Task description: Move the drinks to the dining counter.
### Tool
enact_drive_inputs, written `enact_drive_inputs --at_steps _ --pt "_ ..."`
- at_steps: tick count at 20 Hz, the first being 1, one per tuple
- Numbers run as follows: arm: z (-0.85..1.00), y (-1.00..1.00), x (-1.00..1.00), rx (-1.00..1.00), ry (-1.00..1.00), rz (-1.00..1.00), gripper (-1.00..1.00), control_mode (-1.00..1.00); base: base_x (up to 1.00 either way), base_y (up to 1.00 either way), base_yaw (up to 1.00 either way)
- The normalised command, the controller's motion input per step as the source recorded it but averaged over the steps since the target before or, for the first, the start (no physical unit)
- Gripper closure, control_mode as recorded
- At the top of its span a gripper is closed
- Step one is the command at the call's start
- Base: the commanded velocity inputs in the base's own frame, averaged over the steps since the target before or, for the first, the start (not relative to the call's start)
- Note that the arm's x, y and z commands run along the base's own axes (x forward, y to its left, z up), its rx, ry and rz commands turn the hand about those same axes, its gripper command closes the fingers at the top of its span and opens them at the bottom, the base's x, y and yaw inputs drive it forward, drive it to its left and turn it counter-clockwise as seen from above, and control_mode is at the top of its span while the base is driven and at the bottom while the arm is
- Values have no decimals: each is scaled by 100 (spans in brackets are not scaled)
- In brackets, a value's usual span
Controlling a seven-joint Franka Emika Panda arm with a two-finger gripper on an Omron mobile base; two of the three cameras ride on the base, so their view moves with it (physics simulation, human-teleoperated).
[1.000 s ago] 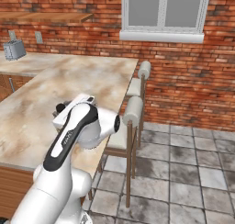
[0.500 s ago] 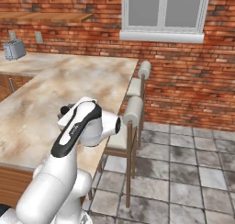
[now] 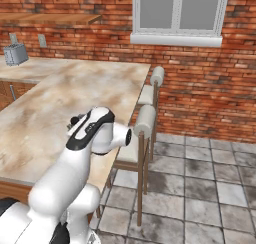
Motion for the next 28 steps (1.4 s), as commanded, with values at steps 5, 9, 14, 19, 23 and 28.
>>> enact_drive_inputs --at_steps 5,9,14,19,23,28 --pt "-25 0 40 0 0 0 100 -100 0 0 0" --pt "-25 0 37 0 0 0 100 -100 0 0 0" --pt "-24 0 35 0 0 0 100 -100 0 0 0" --pt "-22 0 33 0 0 0 100 -100 0 0 0" --pt "-24 0 20 0 0 0 100 -100 0 0 0" --pt "-25 0 4 0 0 0 100 -100 0 0 0"
